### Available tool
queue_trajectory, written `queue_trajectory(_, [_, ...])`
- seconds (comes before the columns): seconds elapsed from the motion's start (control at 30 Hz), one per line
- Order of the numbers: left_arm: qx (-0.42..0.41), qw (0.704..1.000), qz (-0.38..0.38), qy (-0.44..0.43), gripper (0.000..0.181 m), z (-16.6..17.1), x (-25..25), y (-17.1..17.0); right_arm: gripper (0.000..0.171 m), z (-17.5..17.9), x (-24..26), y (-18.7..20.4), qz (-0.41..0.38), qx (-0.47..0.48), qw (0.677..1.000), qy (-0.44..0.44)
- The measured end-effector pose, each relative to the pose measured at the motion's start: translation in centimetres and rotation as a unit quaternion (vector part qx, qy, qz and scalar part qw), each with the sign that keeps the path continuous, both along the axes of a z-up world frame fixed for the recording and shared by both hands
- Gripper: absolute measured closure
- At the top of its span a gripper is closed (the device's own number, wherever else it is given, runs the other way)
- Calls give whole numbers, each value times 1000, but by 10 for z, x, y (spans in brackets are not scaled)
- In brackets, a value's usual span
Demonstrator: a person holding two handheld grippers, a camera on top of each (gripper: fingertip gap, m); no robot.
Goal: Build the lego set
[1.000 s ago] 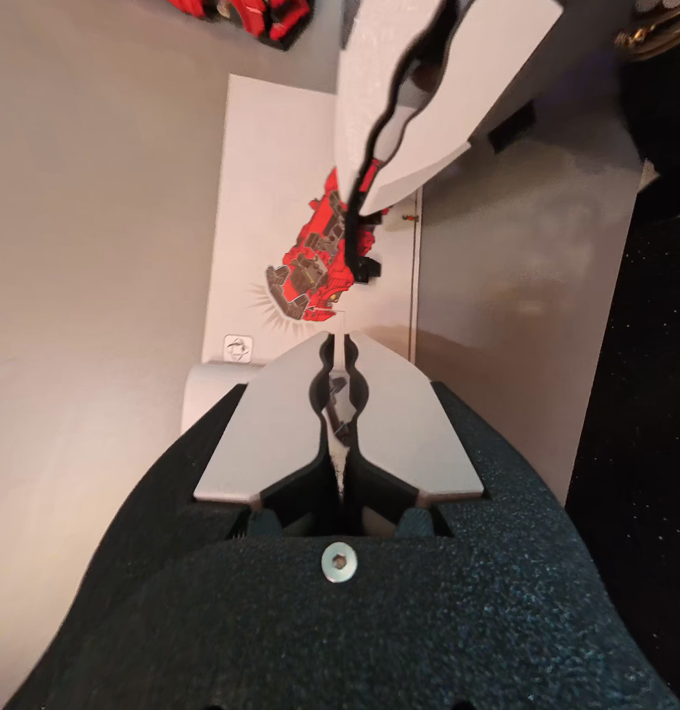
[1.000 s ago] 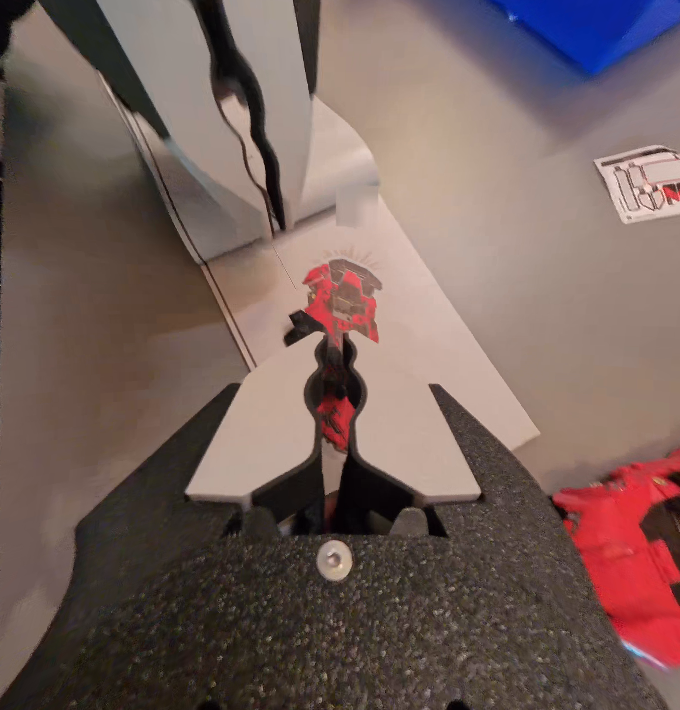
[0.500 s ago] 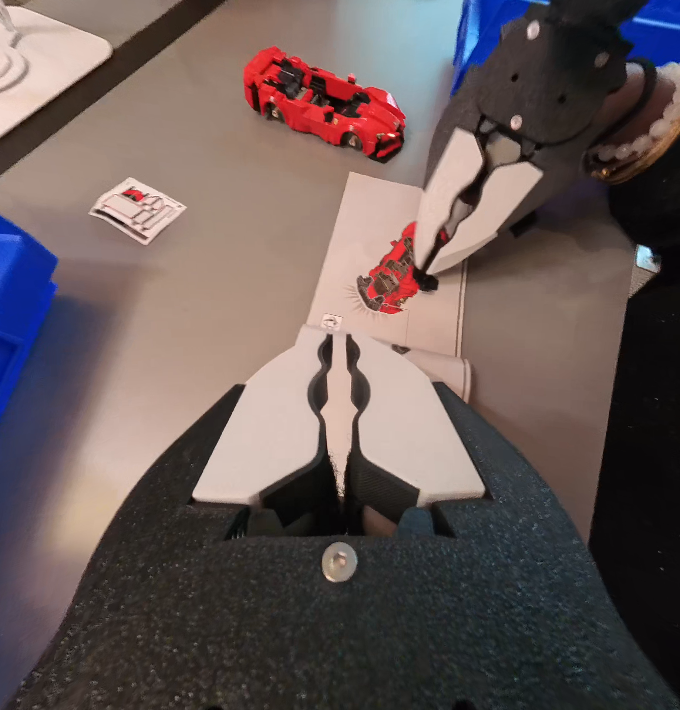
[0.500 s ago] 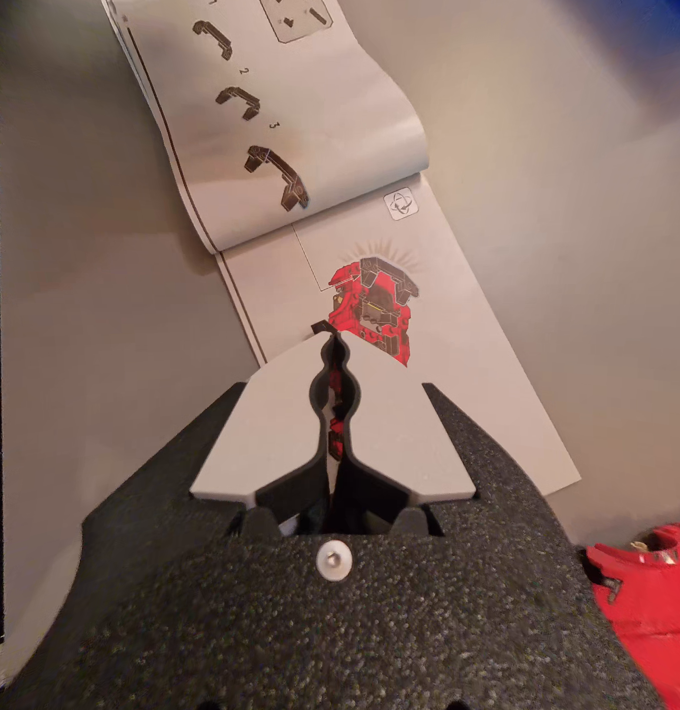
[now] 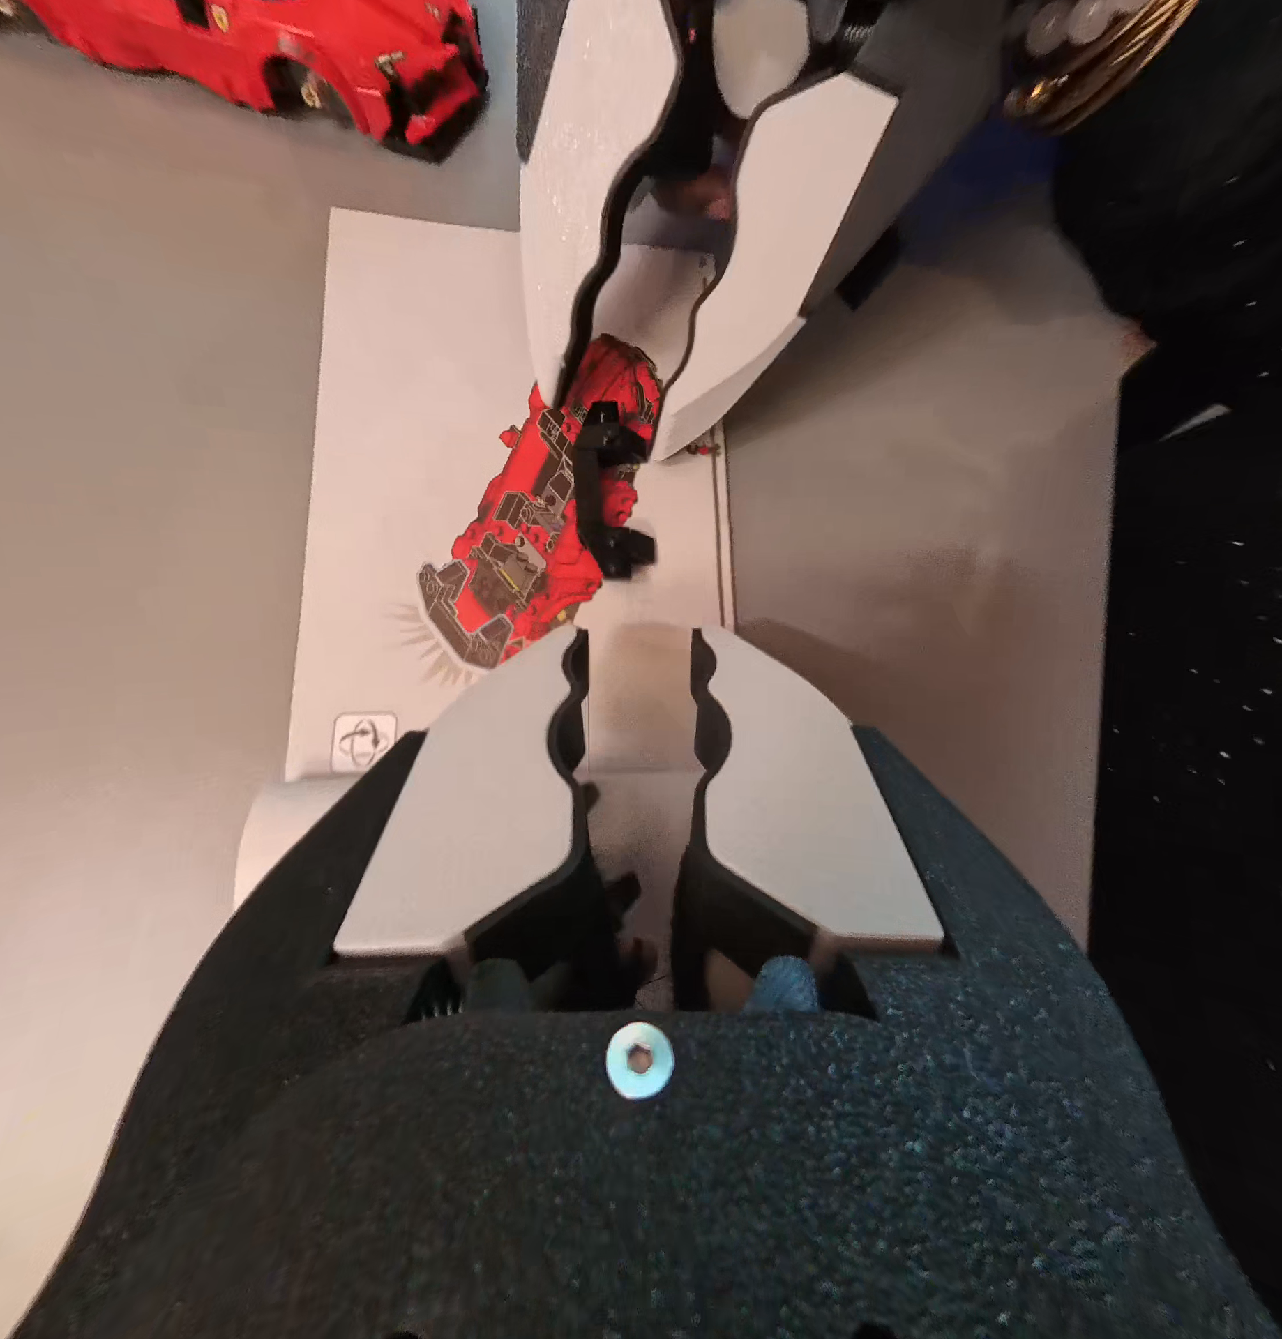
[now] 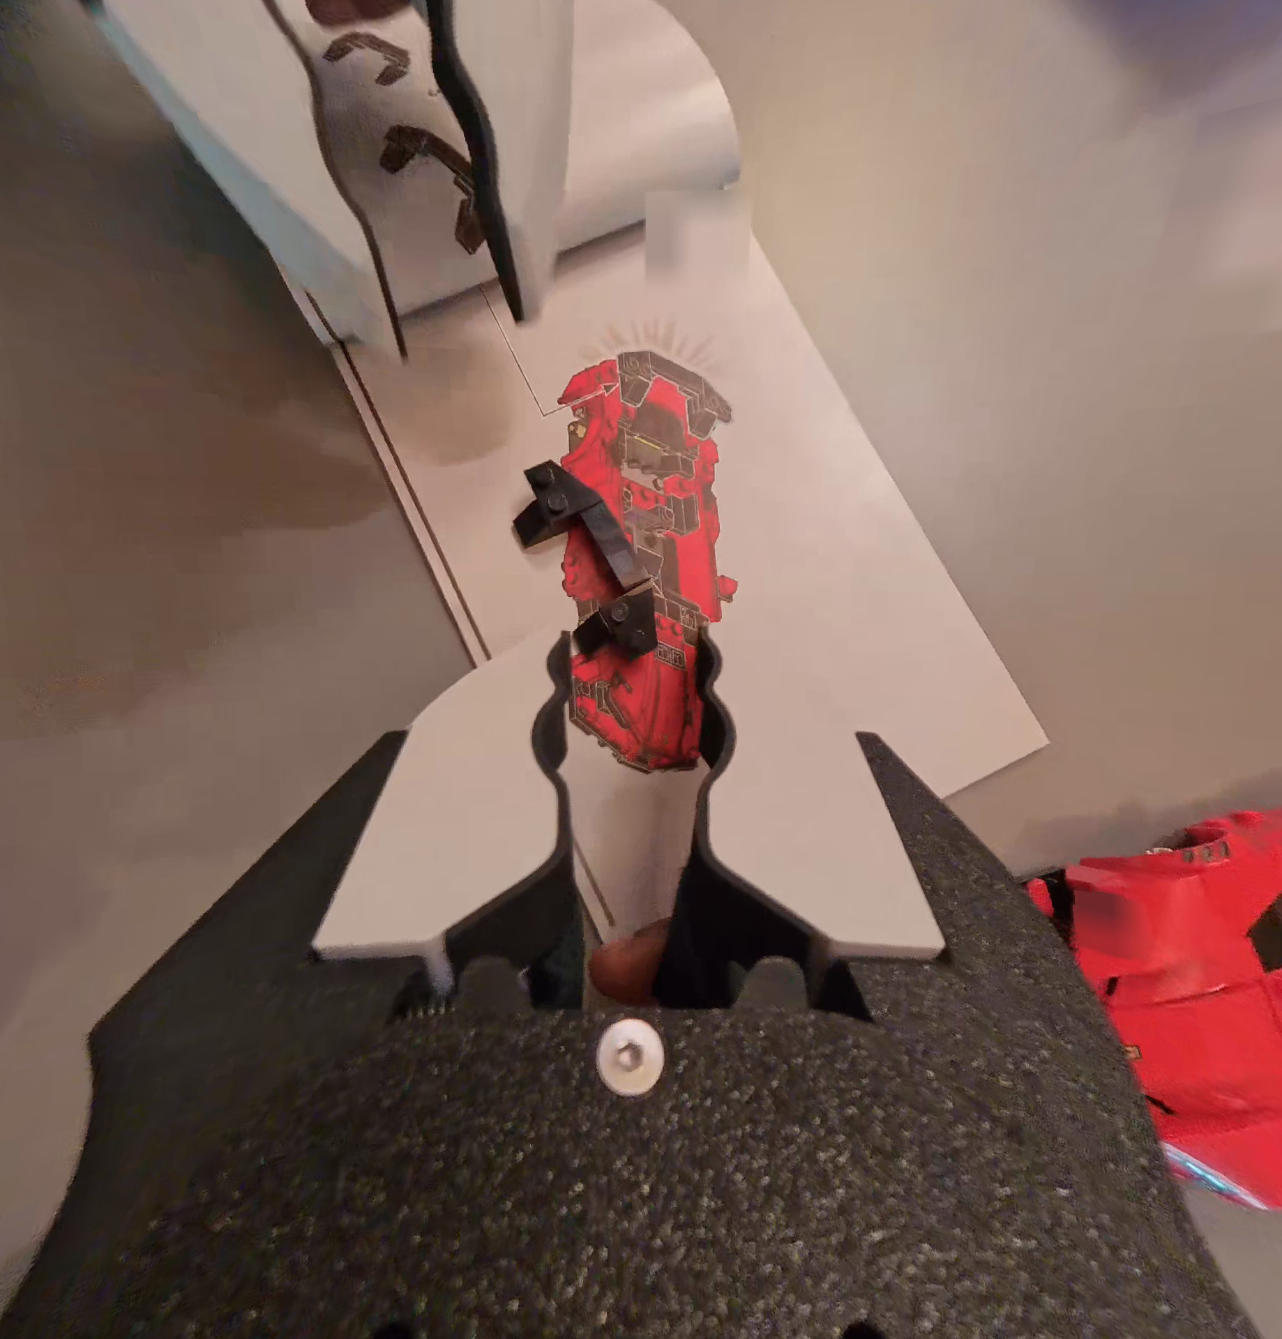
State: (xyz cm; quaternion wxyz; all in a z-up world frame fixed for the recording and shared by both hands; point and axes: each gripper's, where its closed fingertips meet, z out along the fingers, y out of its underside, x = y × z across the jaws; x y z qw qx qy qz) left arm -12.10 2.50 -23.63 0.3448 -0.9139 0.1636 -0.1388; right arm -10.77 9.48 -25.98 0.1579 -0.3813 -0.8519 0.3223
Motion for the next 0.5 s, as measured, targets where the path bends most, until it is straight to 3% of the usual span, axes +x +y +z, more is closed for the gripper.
queue_trajectory(0.2, [-41,999,3,18,155,-23,9,21,149,-1,3,-1,-5,8,1000,-2])
queue_trajectory(0.5, [-52,998,17,35,165,-26,7,27,152,-2,3,-3,-27,12,1000,-5])
